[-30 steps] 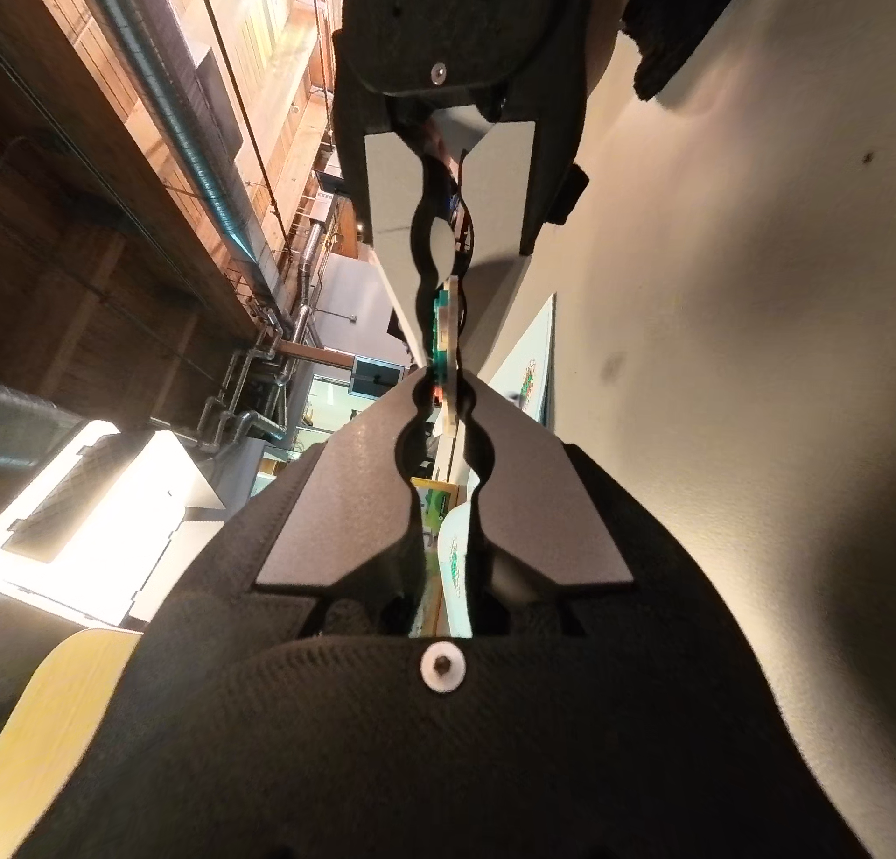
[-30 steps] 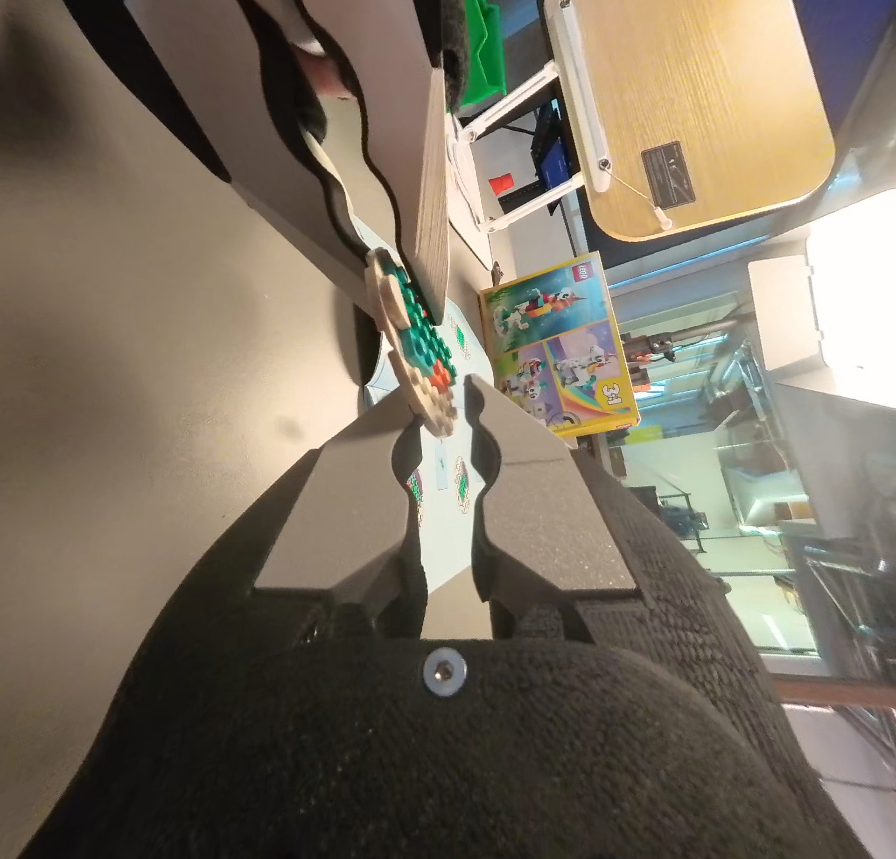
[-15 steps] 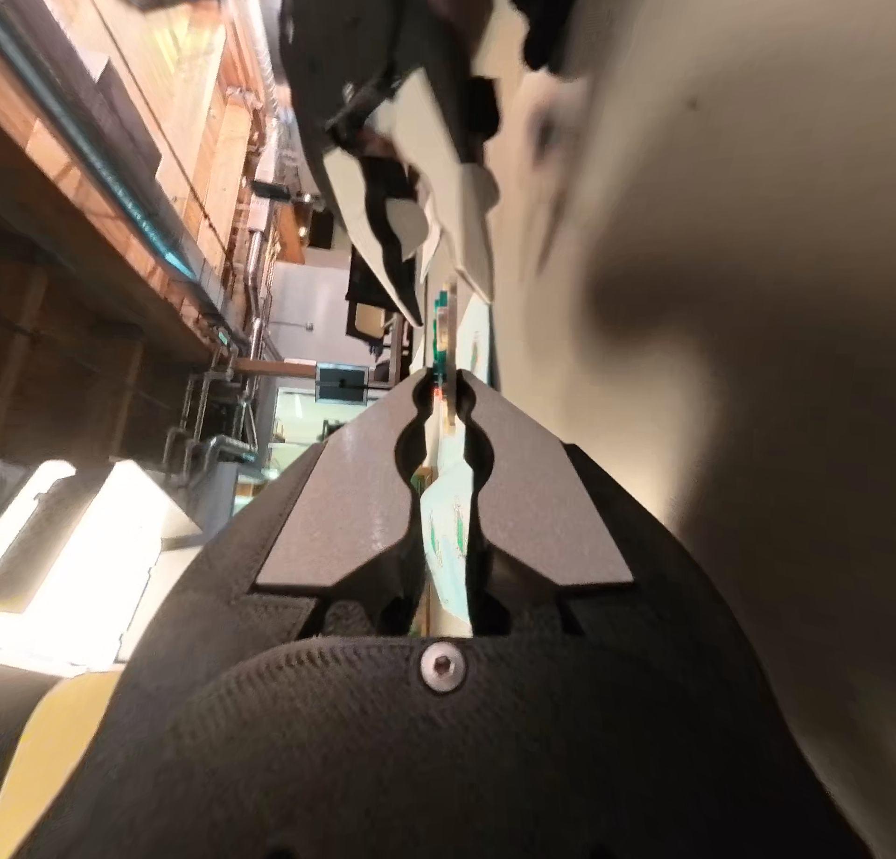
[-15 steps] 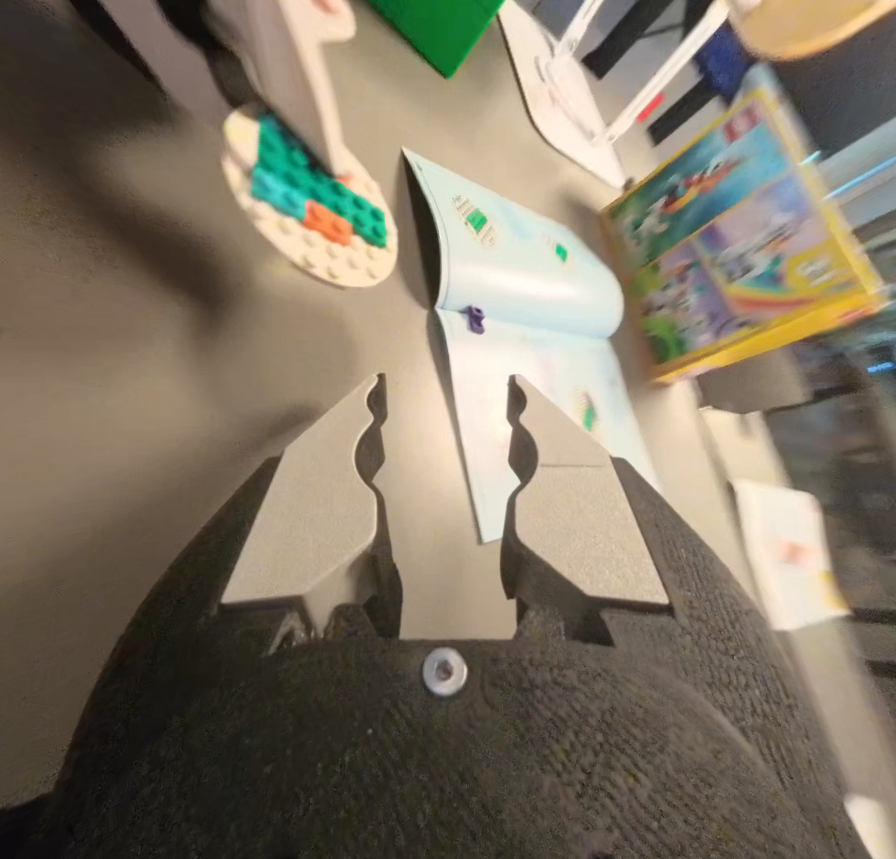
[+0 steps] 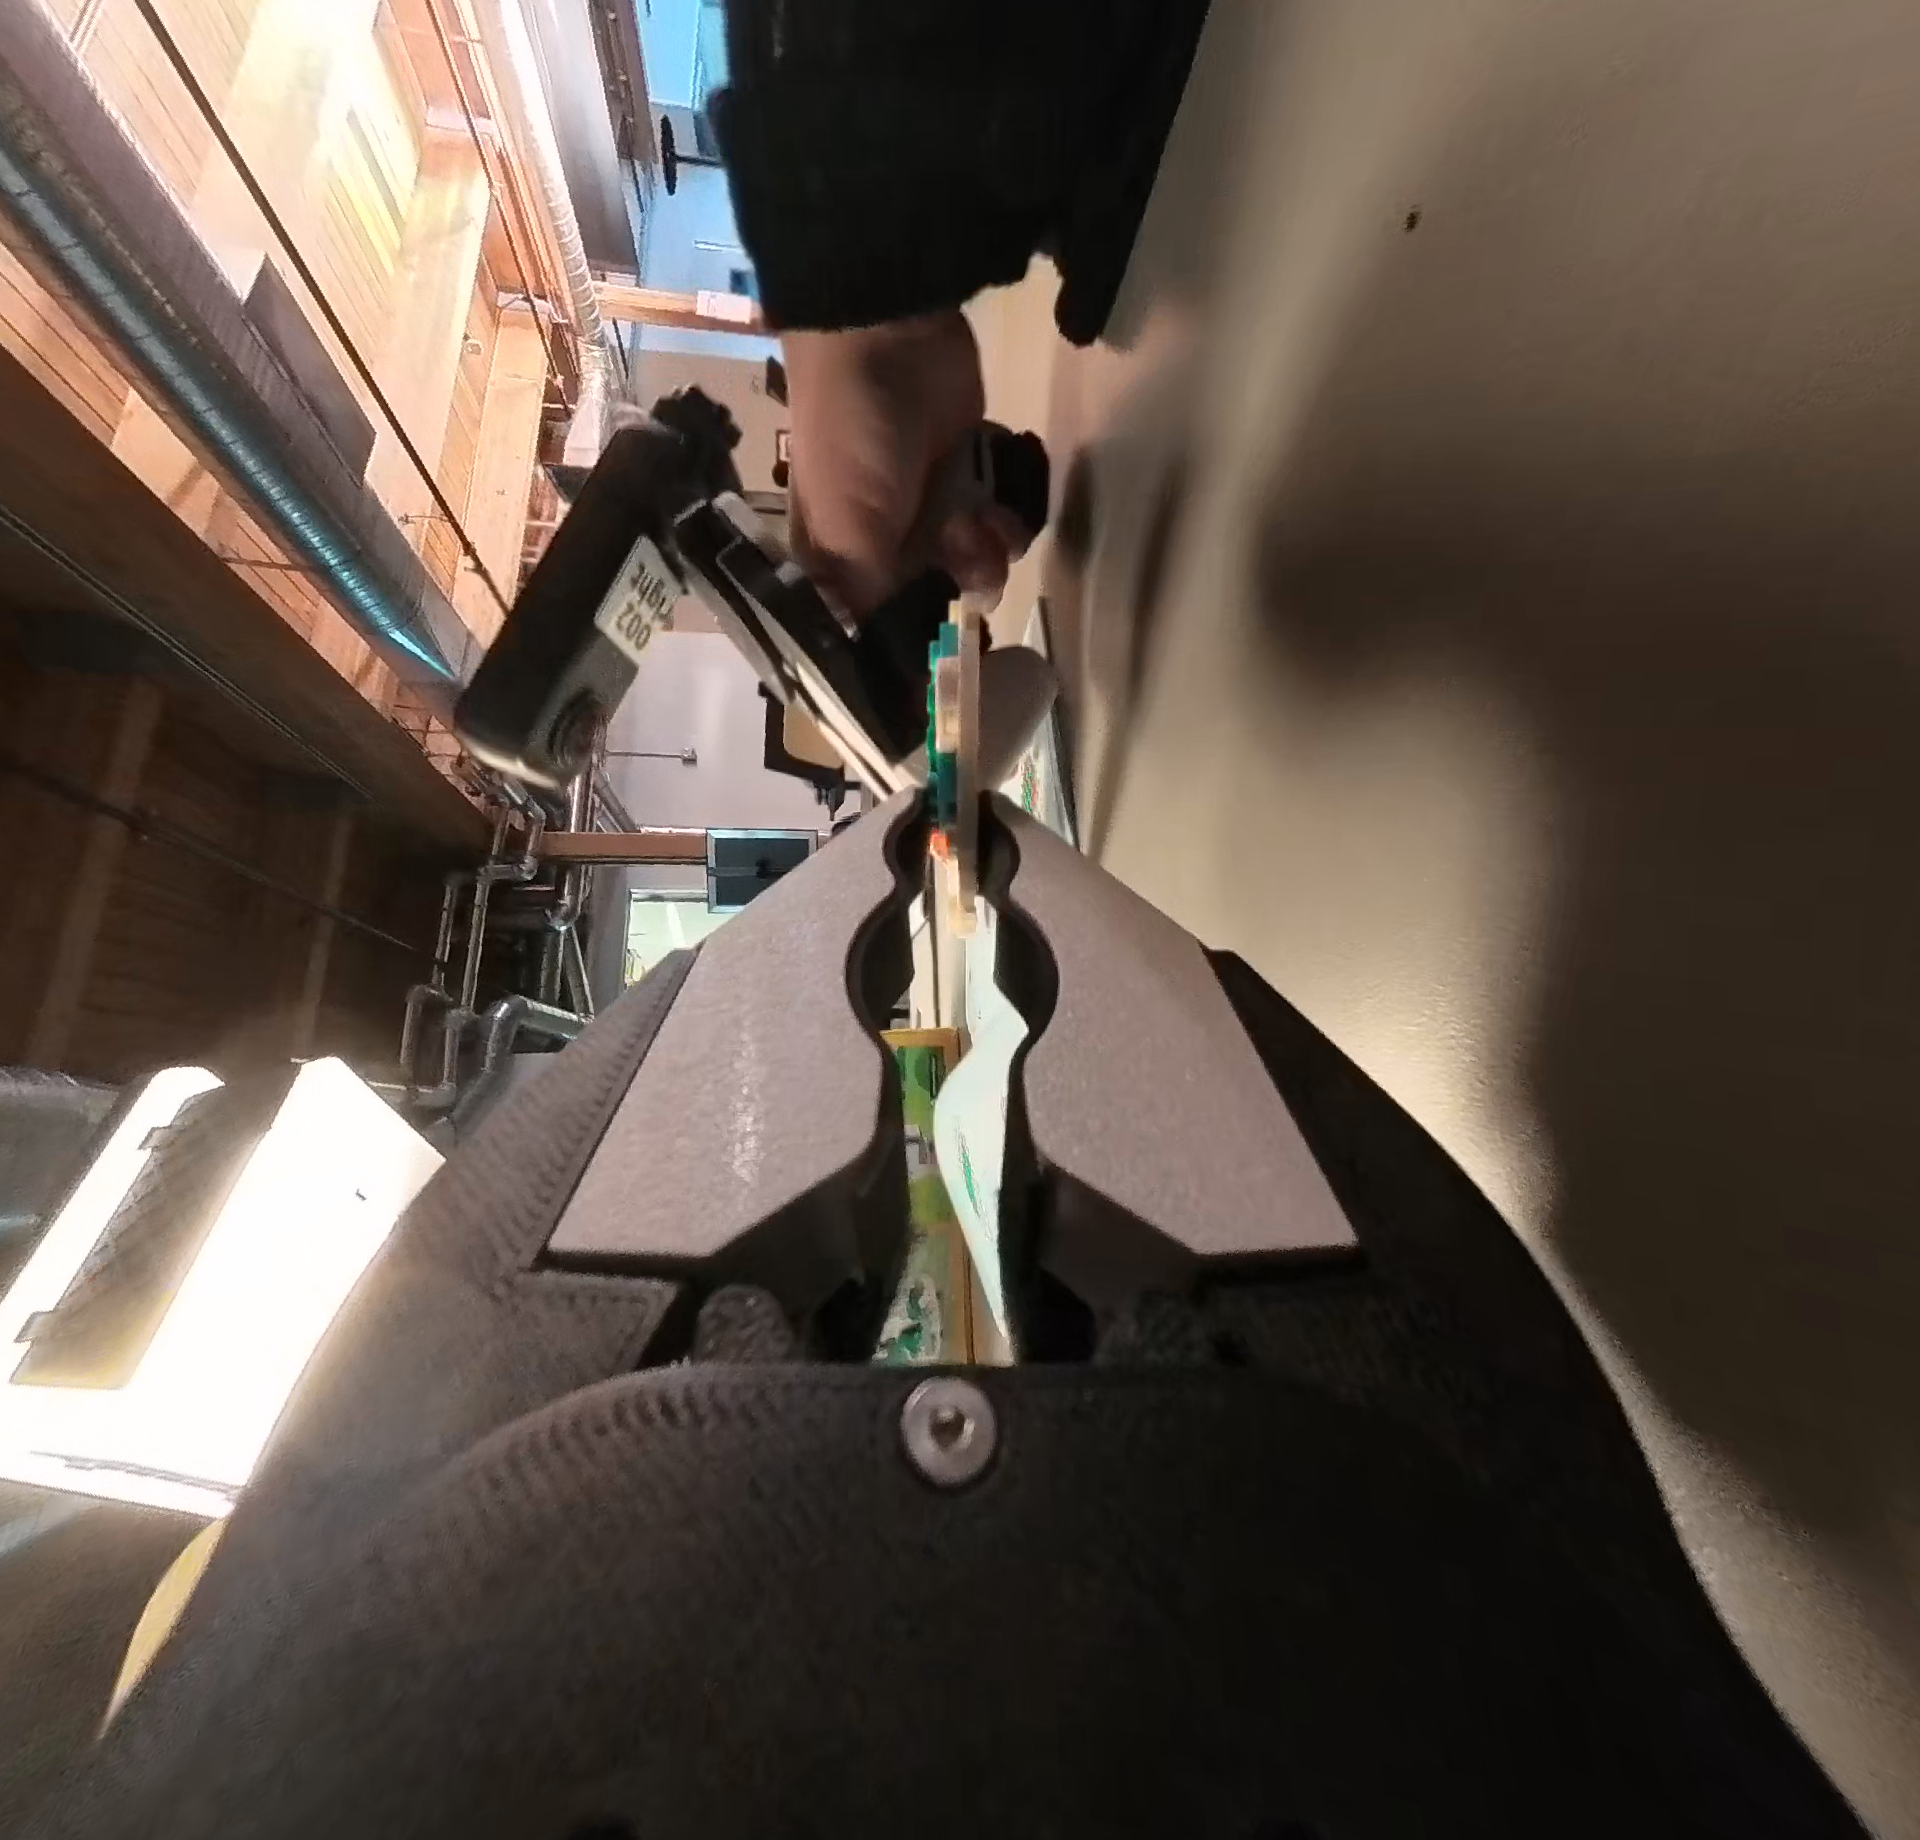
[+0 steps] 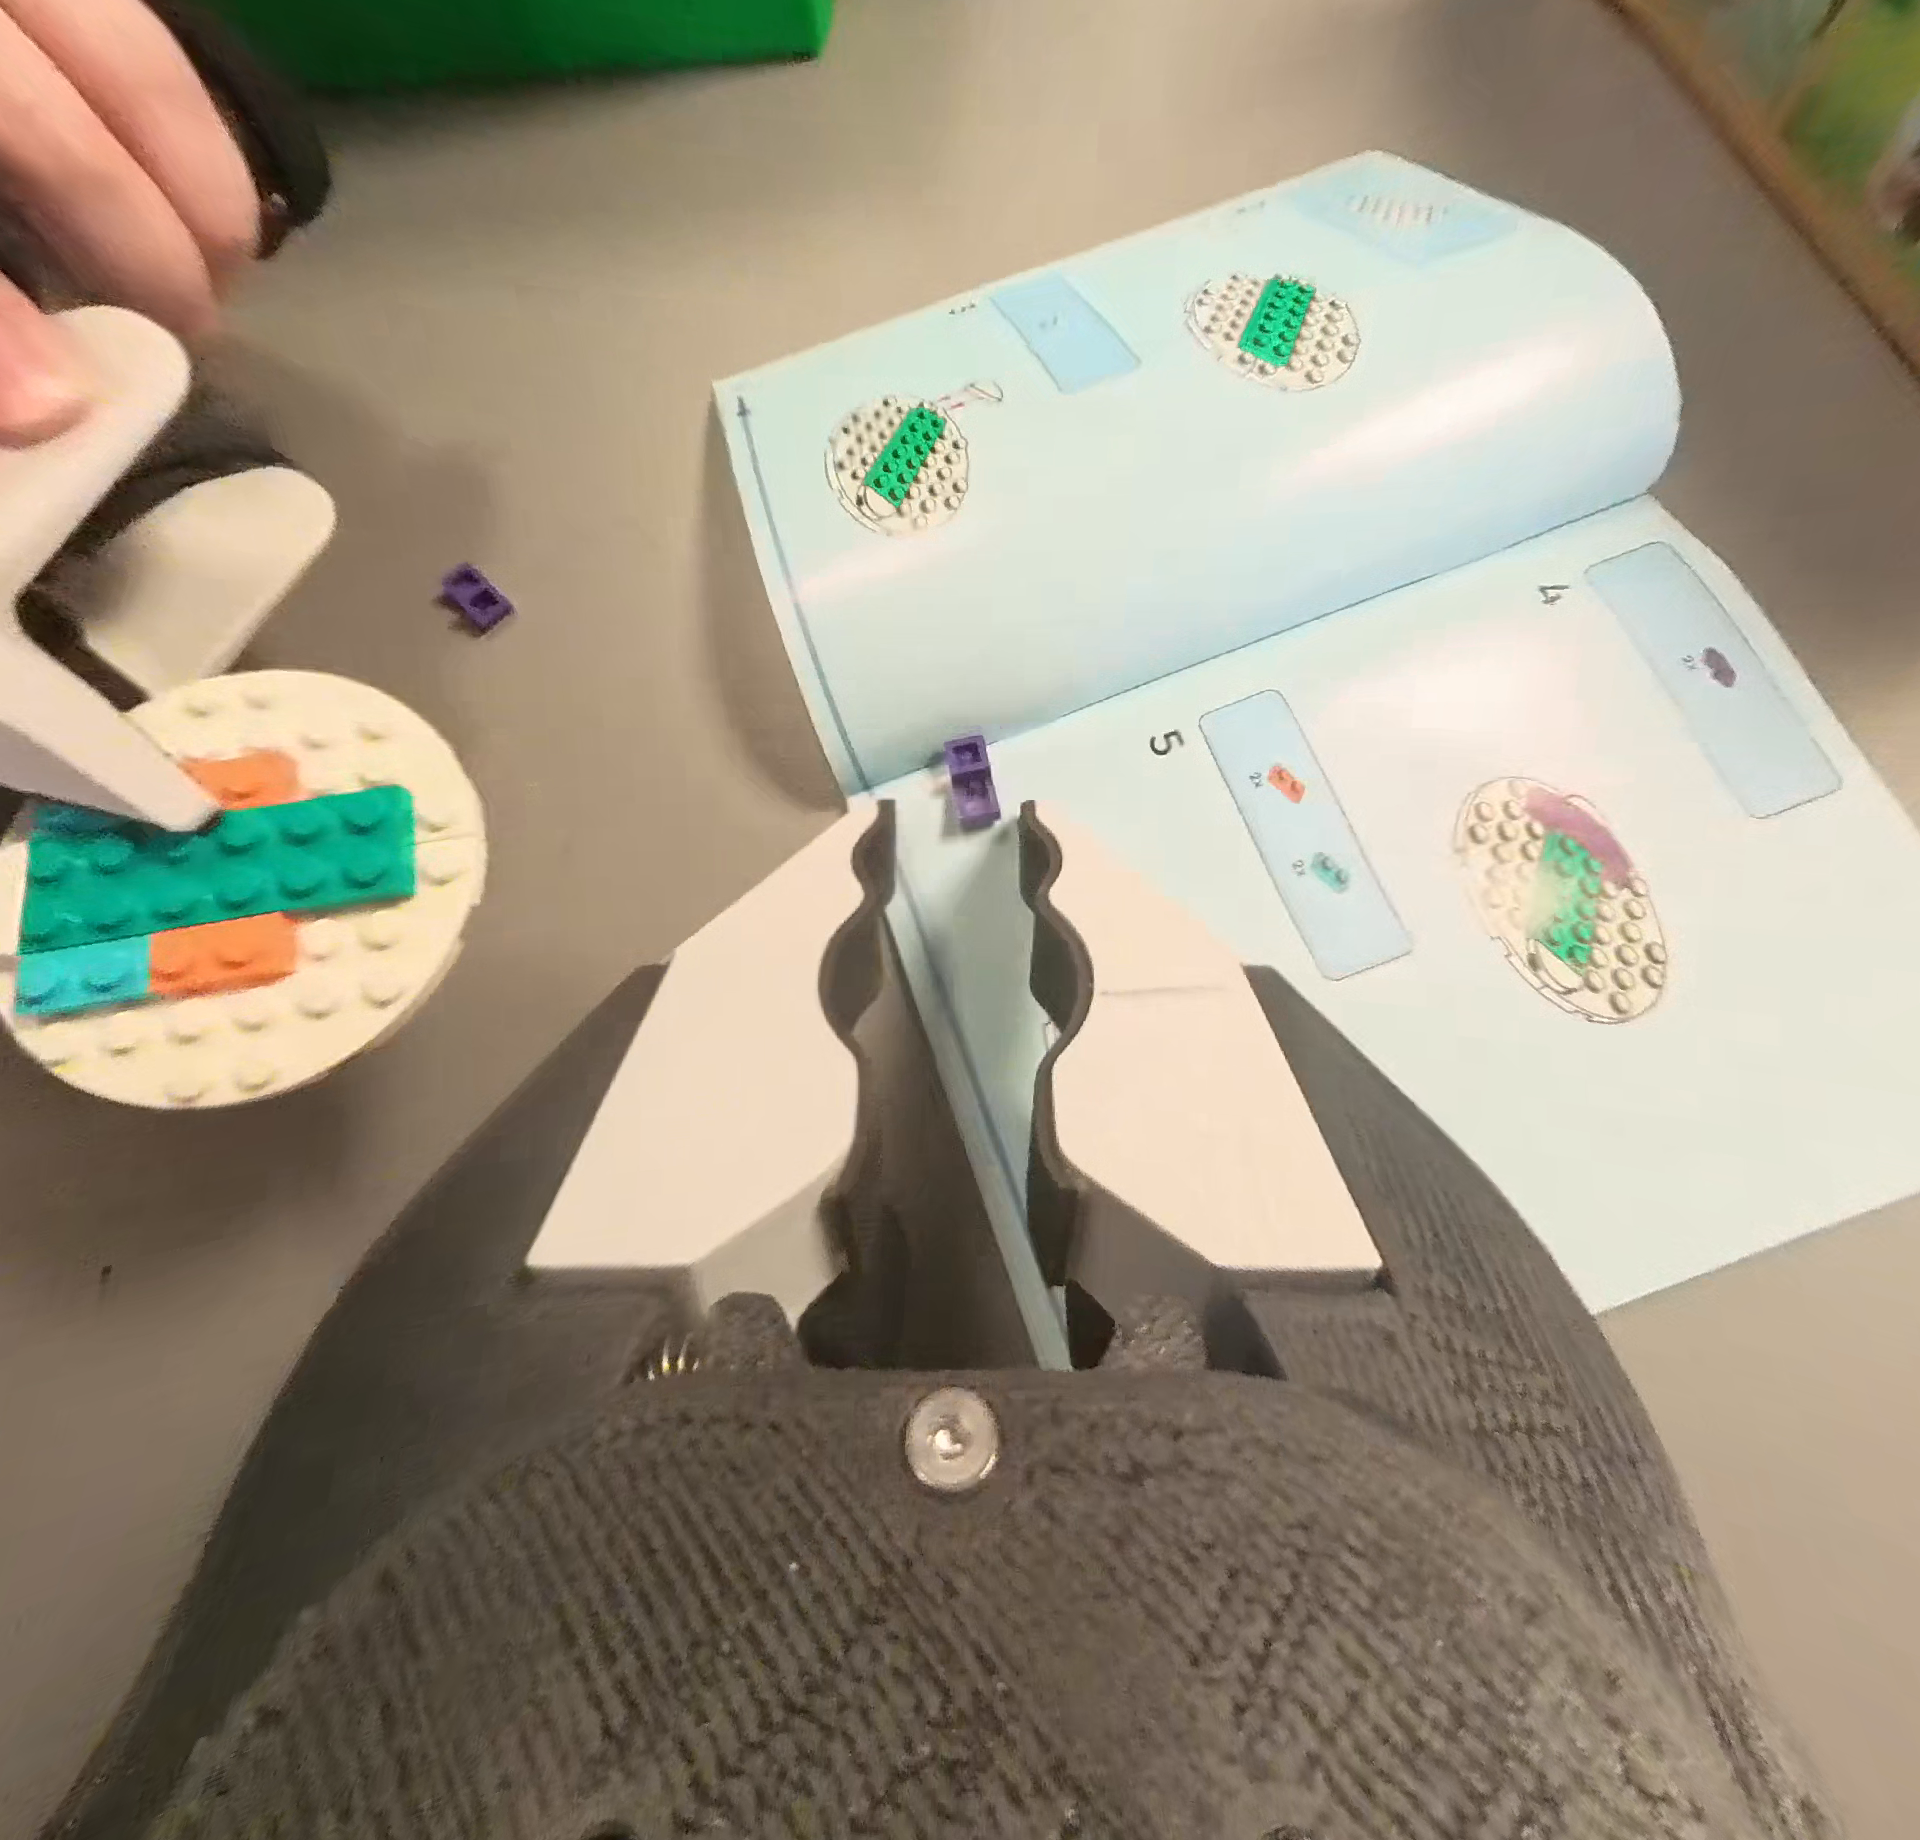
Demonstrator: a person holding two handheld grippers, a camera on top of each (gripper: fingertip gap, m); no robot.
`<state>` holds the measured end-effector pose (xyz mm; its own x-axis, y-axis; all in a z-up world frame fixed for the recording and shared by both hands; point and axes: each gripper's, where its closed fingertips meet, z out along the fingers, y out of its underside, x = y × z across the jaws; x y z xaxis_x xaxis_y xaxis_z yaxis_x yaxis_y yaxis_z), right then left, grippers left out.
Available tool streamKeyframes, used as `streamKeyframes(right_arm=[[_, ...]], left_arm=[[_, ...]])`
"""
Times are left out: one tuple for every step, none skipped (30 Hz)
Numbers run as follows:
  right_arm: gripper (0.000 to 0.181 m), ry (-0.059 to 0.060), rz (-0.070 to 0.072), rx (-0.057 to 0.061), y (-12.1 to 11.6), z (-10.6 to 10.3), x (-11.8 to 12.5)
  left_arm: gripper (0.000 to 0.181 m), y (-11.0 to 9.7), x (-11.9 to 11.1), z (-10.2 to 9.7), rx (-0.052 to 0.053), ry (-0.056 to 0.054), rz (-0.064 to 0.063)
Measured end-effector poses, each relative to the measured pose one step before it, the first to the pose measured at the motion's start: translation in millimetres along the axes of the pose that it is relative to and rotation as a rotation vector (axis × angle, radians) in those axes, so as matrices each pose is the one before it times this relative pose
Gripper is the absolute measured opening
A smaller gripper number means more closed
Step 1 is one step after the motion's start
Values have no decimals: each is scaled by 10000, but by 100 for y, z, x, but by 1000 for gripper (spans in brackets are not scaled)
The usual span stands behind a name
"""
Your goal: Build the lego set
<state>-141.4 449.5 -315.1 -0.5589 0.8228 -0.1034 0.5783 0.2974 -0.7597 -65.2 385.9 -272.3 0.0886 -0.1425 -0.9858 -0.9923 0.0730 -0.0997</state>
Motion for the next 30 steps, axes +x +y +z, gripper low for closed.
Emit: streamKeyframes(right_arm=[[19,91,-21,-137,15,14,162],[17,93,-48,-127,20,23,93],[16,125,-104,-103,7,39,74],[15,123,-134,-89,7,44,10],[15,90,-127,-85,-21,52,-89],[16,132,-155,-96,-31,50,-79],[17,172,-250,-110,-27,54,-74],[15,156,-290,-92,-48,52,-114],[12,106,-247,-69,-84,66,-152],[7,46,-186,-48,-88,92,-191],[6,113,-163,-41,-104,70,-50],[6,153,-258,-63,-71,-41,7],[6,228,-343,-89,-59,-196,43],[6,319,-488,-133,-18,-400,77],[6,385,-629,-155,20,-636,94],[6,465,-794,-185,66,-843,160],[5,626,-1064,-287,240,-992,315],[6,713,-1401,-456,484,-1055,359],[6,670,-1687,-565,654,-1015,185],[6,654,-1837,-629,690,-906,43],[6,494,-1927,-610,582,-756,-298],[6,185,-1848,-575,402,-584,-791],[6,-57,-1614,-477,127,-431,-1128],[6,-109,-1379,-289,-227,-377,-1113],[7,-43,-1208,-113,-459,-377,-862],[6,-97,-1045,-35,-466,-352,-732],[7,-92,-915,-156,-189,-269,-498],[5,-112,-897,-208,-20,-249,-368],[6,-84,-753,-60,-180,-277,-211],[6,-30,-534,151,-458,-356,-53]], left_arm=[[7,-82,18,4,24,9,30],[7,-115,20,-10,31,13,29],[7,-127,34,0,41,9,29],[7,-129,59,9,36,24,34],[7,-88,85,9,22,38,36],[7,-108,76,7,29,28,45],[7,-87,76,10,22,33,51],[7,-63,92,11,6,39,52],[7,-65,83,6,13,36,60],[7,-50,83,-15,15,37,65],[7,-12,71,-11,-4,34,56],[7,-10,56,-18,-8,34,36],[7,-26,44,-18,10,23,19],[7,-28,38,-13,18,21,22],[7,-10,69,-8,7,35,32],[7,-7,94,0,13,46,61],[7,-21,118,-9,22,58,83],[7,-34,101,-8,16,39,85],[7,-40,59,21,2,20,68],[7,-63,73,37,12,29,48],[7,-78,95,51,15,36,28],[7,-76,108,54,14,39,43],[7,-80,112,36,8,44,81],[7,-78,71,25,5,22,96],[7,-102,30,-6,12,4,69],[7,-98,14,-2,18,2,30],[7,-57,12,-9,3,10,19],[7,-21,-9,-7,-7,-8,25],[7,21,0,-6,-15,-2,24],[7,59,19,3,-26,9,16]])
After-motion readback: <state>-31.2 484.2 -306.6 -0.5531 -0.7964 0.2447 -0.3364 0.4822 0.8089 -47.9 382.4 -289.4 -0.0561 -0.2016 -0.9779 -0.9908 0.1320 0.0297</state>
